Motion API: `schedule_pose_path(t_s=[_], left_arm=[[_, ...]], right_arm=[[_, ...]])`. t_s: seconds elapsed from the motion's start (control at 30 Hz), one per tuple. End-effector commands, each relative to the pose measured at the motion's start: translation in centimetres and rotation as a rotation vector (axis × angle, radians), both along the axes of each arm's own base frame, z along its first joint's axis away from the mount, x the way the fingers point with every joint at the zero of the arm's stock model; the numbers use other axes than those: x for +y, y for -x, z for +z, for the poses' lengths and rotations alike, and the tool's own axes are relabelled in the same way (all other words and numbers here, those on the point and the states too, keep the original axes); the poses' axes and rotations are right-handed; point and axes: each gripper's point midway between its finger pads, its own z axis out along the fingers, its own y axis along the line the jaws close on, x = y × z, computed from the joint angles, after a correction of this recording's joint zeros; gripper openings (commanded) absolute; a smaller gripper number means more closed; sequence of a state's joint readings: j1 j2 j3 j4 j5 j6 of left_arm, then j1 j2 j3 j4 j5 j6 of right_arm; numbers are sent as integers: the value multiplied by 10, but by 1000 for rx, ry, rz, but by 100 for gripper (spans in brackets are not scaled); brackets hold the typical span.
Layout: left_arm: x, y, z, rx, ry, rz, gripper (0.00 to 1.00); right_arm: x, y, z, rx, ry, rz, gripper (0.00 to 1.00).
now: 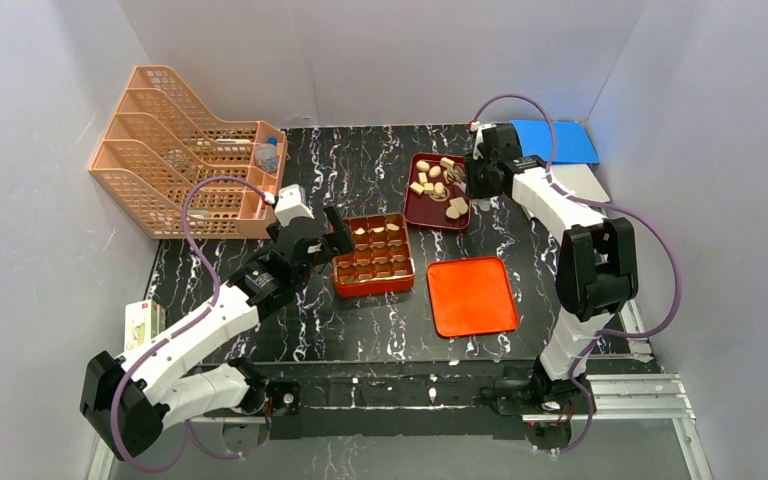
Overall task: Pack the chocolate
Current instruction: Pick up the fake chocolate from the plate.
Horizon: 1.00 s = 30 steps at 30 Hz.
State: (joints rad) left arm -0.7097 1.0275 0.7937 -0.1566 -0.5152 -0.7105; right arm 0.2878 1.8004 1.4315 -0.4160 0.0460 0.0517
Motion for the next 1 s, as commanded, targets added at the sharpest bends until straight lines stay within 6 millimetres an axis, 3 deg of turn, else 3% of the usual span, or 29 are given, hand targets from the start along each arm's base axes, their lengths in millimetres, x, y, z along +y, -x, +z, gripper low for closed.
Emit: schedule_pose_path(t_s=[0.0, 0.27, 0.57, 0.8, 0.97], left_arm=[[0, -5, 10, -28, 11, 13, 98], [0, -6, 7, -26, 1, 11, 98], [2, -7, 4, -26, -4, 15, 98], [2, -8, -1, -18, -1, 16, 98], [4, -6, 0, -22, 5, 19, 98]], right_arm=[[4, -20, 19, -65, -13, -5, 36], [7, -24, 10, -47, -9, -1, 42], [11, -32, 5, -36, 13, 5, 42], [1, -28, -6, -20, 85, -25, 25], [4, -24, -6, -21, 130, -26, 4]])
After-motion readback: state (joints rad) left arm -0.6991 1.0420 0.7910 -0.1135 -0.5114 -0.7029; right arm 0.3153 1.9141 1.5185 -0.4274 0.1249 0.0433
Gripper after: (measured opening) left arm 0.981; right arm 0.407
